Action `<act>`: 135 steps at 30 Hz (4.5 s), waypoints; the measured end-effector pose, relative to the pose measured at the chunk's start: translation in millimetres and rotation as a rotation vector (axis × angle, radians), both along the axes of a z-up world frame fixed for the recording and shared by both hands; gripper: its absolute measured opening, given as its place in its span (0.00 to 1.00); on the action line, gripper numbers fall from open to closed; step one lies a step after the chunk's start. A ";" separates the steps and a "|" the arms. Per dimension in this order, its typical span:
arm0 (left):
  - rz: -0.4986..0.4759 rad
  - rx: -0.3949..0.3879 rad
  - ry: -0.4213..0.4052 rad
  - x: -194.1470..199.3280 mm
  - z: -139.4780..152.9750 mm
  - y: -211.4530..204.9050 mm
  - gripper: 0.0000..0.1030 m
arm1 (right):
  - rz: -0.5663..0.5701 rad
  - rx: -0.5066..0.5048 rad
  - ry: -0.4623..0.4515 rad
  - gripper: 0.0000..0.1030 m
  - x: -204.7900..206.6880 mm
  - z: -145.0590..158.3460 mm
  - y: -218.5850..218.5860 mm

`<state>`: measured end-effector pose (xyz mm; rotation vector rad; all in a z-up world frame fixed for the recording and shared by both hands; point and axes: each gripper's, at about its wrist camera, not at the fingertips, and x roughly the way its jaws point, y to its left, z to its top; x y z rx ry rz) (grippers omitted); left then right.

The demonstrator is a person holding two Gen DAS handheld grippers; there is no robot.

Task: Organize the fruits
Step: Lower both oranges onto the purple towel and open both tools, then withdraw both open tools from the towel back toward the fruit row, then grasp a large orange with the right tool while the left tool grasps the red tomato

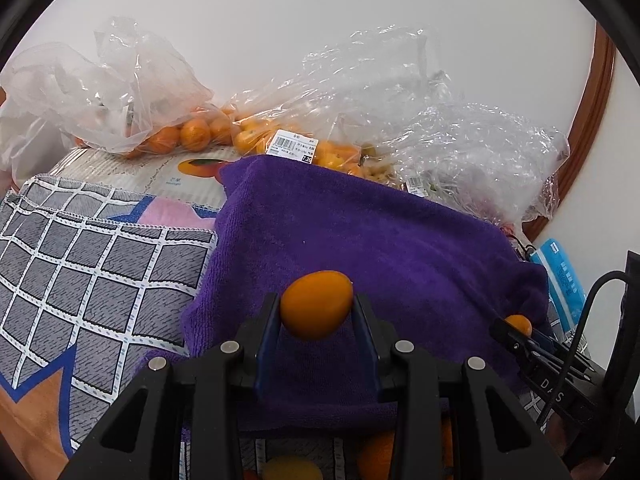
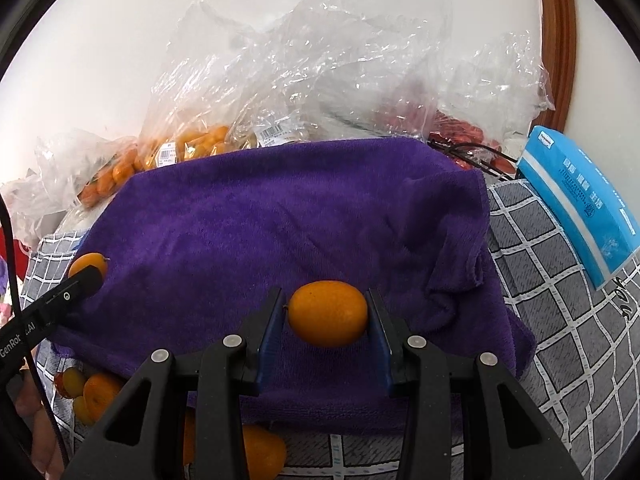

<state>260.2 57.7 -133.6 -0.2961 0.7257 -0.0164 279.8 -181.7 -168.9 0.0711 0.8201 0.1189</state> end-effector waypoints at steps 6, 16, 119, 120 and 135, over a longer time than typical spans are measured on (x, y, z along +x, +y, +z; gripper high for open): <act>0.002 0.016 0.003 1.0 -0.9 -1.6 0.33 | -0.002 -0.002 0.004 0.39 0.8 -1.2 0.4; 0.001 0.040 0.010 2.2 -2.3 -3.6 0.34 | -0.003 -0.017 0.009 0.39 1.8 -2.9 0.5; -0.089 0.082 0.167 -86.0 -9.0 21.8 0.48 | 0.233 -0.048 0.081 0.47 -130.8 -6.9 63.0; -0.089 0.096 0.165 -85.2 -9.6 20.2 0.47 | 0.230 -0.040 0.072 0.47 -130.6 -7.5 62.3; -0.063 0.118 0.134 -79.9 -13.6 20.7 0.23 | 0.194 -0.057 0.038 0.40 -120.0 -2.2 57.8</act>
